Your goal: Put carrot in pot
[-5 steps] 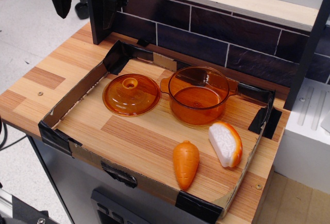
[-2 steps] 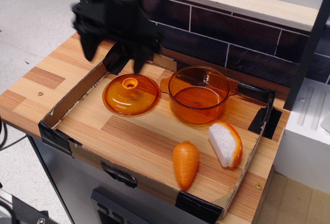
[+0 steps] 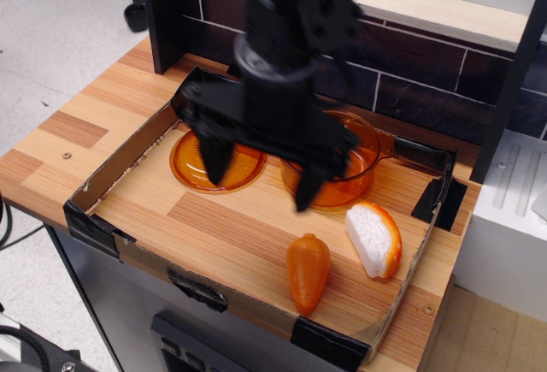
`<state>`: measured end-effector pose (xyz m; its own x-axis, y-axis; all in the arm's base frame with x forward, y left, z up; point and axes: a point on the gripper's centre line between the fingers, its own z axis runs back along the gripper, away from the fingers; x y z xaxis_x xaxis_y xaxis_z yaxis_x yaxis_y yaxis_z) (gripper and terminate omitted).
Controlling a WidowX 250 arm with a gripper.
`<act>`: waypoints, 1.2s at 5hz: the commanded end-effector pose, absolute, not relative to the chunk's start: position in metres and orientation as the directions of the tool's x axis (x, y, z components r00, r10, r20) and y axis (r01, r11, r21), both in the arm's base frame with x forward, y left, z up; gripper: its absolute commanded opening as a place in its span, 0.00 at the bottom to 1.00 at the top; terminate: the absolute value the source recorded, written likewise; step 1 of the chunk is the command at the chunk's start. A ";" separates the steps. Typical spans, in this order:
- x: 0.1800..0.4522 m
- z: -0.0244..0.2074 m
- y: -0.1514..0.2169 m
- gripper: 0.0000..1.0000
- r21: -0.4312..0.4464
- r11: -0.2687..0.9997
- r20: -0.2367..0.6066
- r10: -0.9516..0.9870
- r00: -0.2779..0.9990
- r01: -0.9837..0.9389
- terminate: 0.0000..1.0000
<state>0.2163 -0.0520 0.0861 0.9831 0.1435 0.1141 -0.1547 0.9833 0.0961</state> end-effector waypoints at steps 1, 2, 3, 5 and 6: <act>0.219 0.056 -0.076 1.00 0.104 0.983 0.137 0.138 0.981 -0.153 0.00; 0.221 0.038 -0.079 1.00 0.109 0.986 0.135 0.108 0.985 -0.123 0.00; 0.221 0.026 -0.077 1.00 0.115 0.986 0.111 0.107 0.988 -0.119 0.00; 0.224 0.010 -0.071 1.00 0.112 0.985 0.051 0.129 0.990 -0.134 0.00; 0.225 0.007 -0.067 0.00 0.109 0.983 0.054 0.140 0.989 -0.145 0.00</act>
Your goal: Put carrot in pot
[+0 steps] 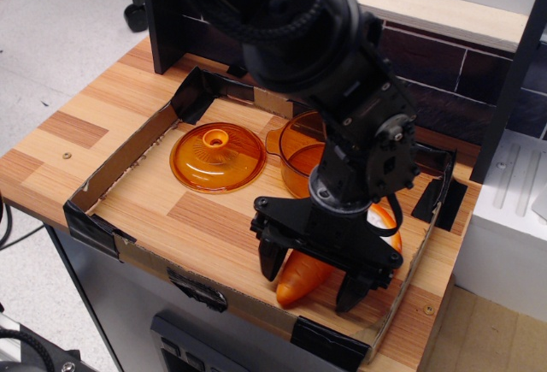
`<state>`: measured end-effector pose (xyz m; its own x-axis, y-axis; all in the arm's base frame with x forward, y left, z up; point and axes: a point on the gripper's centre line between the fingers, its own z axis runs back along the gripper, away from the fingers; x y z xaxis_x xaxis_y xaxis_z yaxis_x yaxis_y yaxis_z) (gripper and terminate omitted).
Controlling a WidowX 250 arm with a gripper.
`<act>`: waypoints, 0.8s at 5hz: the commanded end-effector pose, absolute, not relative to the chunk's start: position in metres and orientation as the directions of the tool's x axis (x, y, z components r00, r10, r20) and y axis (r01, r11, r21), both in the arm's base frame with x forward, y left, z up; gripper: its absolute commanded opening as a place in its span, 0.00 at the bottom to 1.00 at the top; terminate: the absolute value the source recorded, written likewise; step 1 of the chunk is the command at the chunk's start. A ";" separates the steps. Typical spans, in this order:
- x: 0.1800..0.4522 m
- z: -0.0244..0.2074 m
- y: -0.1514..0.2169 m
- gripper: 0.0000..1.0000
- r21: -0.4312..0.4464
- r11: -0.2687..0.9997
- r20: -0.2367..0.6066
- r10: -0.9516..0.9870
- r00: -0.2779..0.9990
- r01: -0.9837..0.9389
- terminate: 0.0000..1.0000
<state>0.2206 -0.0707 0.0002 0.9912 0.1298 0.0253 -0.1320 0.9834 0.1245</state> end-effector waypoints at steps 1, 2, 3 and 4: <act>0.221 0.018 -0.063 0.00 0.101 0.983 0.076 0.148 0.986 -0.156 0.00; 0.217 0.044 -0.055 0.00 0.103 0.982 0.141 0.146 0.979 -0.161 0.00; 0.226 0.086 -0.053 0.00 0.079 0.979 0.223 0.168 0.960 -0.190 0.00; 0.252 0.113 -0.052 0.00 0.031 0.960 0.278 0.259 0.925 -0.278 0.00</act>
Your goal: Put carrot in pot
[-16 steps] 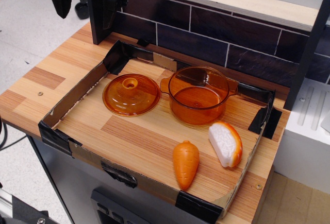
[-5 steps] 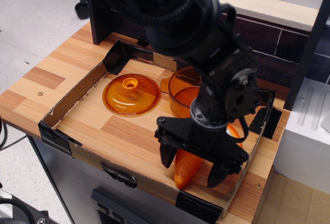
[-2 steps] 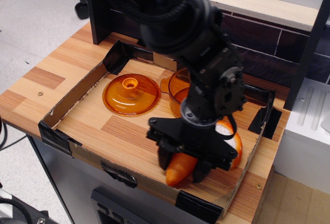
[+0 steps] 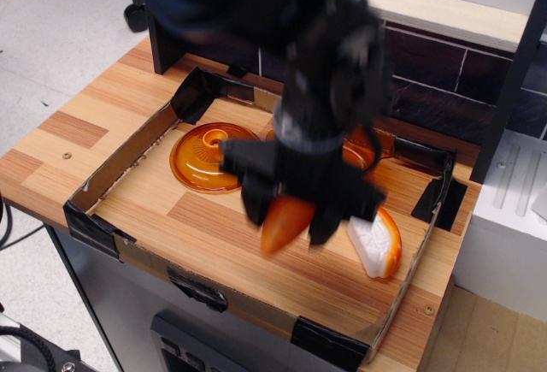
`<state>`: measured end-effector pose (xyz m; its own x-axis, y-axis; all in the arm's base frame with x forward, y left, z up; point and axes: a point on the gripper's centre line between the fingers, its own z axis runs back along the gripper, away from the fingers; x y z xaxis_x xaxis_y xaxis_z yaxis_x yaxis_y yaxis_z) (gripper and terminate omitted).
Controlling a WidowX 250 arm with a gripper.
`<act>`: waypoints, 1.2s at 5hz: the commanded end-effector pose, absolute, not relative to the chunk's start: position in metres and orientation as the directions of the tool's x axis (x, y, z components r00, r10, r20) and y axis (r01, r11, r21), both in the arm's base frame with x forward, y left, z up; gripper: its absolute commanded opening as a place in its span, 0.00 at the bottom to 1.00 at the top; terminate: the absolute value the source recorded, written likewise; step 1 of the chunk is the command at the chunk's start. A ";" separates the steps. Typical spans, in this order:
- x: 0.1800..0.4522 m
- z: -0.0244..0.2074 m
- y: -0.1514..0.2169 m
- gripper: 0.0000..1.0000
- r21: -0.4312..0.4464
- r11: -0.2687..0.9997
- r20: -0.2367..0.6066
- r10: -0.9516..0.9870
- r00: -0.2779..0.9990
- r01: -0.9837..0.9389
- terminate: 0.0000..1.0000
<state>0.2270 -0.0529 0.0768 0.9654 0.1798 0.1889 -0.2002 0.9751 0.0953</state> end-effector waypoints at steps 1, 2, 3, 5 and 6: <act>0.283 0.115 -0.048 0.00 0.020 0.944 0.286 0.312 0.906 -0.331 0.00; 0.306 0.099 -0.046 0.00 0.056 0.933 0.283 0.328 0.902 -0.356 0.00; 0.325 0.084 -0.039 0.00 0.084 0.915 0.279 0.359 0.891 -0.395 0.00; 0.332 0.073 -0.023 1.00 0.107 0.880 0.229 0.432 0.872 -0.464 0.00; 0.327 0.070 -0.023 1.00 0.118 0.884 0.208 0.423 0.882 -0.452 0.00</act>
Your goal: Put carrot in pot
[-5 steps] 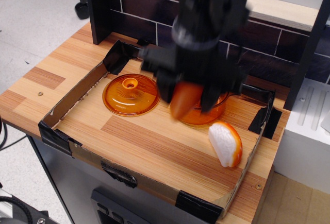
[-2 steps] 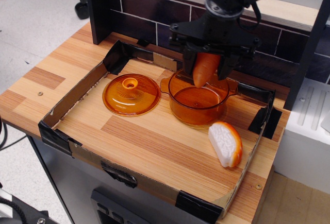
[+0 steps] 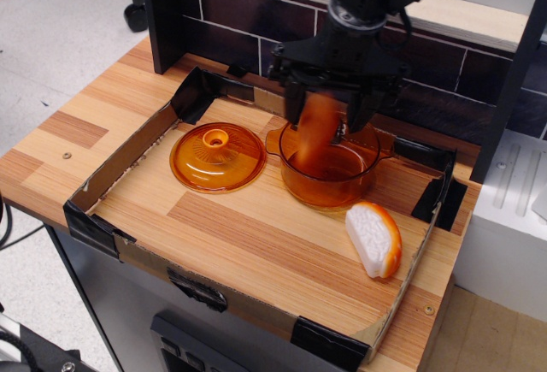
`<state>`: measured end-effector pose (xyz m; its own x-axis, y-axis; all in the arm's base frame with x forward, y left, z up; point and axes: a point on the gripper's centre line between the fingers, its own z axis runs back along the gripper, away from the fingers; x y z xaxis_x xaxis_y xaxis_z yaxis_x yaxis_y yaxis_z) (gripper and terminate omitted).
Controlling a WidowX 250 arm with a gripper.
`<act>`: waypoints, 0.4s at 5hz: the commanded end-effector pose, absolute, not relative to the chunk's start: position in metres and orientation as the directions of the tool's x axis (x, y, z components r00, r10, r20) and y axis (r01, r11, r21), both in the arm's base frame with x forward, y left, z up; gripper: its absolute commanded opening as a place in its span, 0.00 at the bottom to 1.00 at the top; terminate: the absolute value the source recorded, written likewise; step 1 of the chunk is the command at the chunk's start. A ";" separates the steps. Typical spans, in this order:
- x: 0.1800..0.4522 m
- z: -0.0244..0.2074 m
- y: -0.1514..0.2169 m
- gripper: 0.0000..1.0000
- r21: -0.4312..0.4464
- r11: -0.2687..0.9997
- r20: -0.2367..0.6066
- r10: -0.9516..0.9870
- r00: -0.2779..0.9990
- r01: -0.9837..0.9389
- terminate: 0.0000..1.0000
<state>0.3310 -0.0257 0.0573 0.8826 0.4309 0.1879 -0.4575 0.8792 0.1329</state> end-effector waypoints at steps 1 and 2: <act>0.324 0.073 -0.021 1.00 0.118 0.886 0.197 0.423 0.885 -0.449 0.00; 0.319 0.106 -0.026 1.00 0.069 0.888 0.212 0.433 0.876 -0.455 0.00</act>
